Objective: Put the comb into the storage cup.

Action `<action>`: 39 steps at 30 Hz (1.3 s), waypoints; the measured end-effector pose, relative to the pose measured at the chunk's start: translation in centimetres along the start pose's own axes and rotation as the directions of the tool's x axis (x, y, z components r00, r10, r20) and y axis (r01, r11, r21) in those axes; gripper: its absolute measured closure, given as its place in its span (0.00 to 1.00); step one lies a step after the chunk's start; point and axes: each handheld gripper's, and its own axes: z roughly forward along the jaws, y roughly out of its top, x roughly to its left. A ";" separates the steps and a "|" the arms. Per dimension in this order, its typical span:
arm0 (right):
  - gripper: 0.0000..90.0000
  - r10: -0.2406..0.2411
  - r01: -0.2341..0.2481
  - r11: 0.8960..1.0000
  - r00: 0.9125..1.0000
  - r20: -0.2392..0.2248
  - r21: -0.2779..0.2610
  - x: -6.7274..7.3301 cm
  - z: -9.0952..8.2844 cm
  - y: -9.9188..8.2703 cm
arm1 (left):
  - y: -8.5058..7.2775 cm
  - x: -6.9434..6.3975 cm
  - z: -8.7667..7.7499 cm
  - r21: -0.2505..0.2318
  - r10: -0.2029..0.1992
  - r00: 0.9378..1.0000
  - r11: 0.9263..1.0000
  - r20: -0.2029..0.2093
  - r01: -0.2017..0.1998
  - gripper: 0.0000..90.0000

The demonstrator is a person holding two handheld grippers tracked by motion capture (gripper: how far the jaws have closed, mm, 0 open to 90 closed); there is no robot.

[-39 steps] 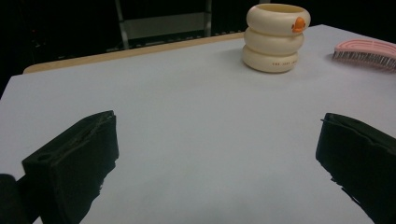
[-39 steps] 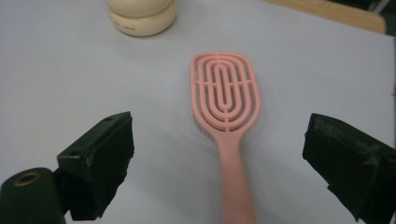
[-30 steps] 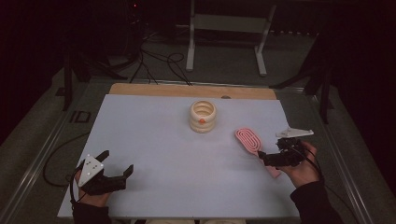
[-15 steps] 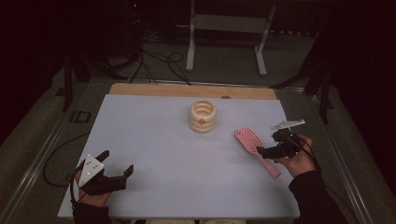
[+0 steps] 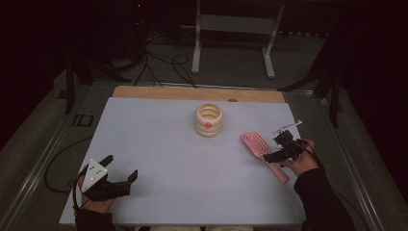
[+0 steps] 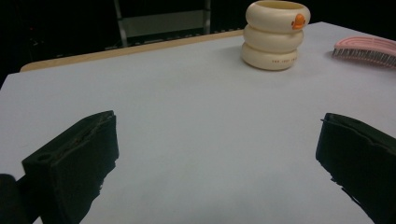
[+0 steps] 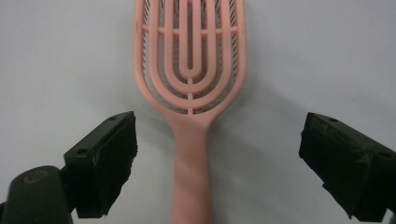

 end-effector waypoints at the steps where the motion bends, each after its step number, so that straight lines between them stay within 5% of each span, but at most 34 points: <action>1: 0.13 0.001 -0.001 1.000 1.000 -0.005 0.011 0.0 0.2 0.0 | 0.0 0.0 0.0 0.000 -0.001 1.000 1.000 0.001 0.001 0.00; 16: 0.19 -0.030 0.036 0.993 0.998 -0.057 0.115 0.2 2.3 0.4 | 0.0 0.0 0.0 0.001 0.001 1.000 1.000 0.000 -0.001 0.00; 39: 0.54 -0.024 0.047 0.975 0.994 -0.107 0.217 0.7 4.0 0.7 | 0.0 0.0 0.0 0.007 0.004 1.000 1.000 -0.002 -0.004 0.00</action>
